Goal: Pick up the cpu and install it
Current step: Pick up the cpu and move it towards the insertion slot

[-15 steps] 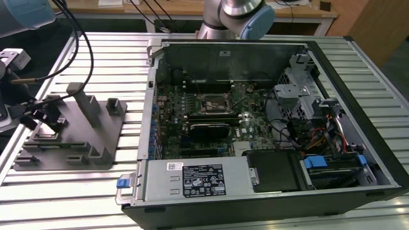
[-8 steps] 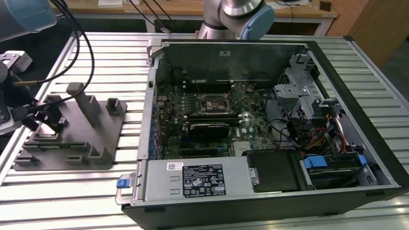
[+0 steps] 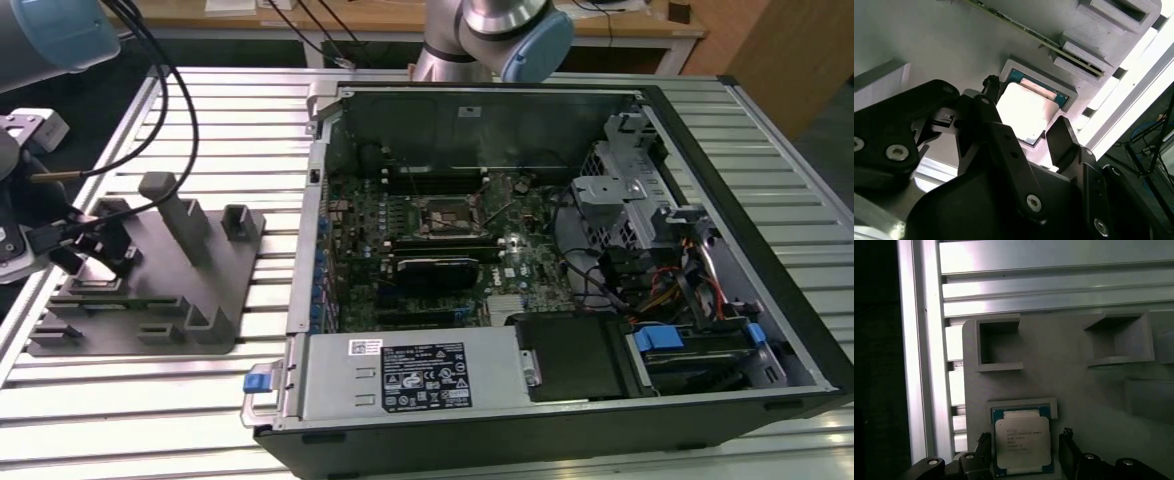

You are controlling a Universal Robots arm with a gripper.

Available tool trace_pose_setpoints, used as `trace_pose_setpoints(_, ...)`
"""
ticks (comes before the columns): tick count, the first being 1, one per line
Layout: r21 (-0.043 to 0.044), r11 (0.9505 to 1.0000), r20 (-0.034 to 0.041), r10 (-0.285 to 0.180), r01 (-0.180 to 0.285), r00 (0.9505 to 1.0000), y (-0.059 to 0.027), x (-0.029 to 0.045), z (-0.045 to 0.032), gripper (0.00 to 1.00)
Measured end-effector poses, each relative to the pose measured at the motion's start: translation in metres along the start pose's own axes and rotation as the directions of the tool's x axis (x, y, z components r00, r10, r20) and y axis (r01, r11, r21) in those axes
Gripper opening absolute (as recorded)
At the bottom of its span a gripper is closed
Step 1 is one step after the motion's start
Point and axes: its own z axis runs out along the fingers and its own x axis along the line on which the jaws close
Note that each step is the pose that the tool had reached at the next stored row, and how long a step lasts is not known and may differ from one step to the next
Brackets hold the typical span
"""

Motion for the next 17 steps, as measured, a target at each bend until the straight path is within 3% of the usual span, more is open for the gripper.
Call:
trace_pose_setpoints(8, -0.006, 0.9999, -0.0014, -0.011, 0.011, 0.9999, -0.0003, 0.0002, 0.0035, 0.65)
trace_pose_setpoints(17, -0.0071, 0.9997, -0.0041, -0.025, 0.025, 0.9997, -0.0005, 0.0004, 0.0059, 0.65)
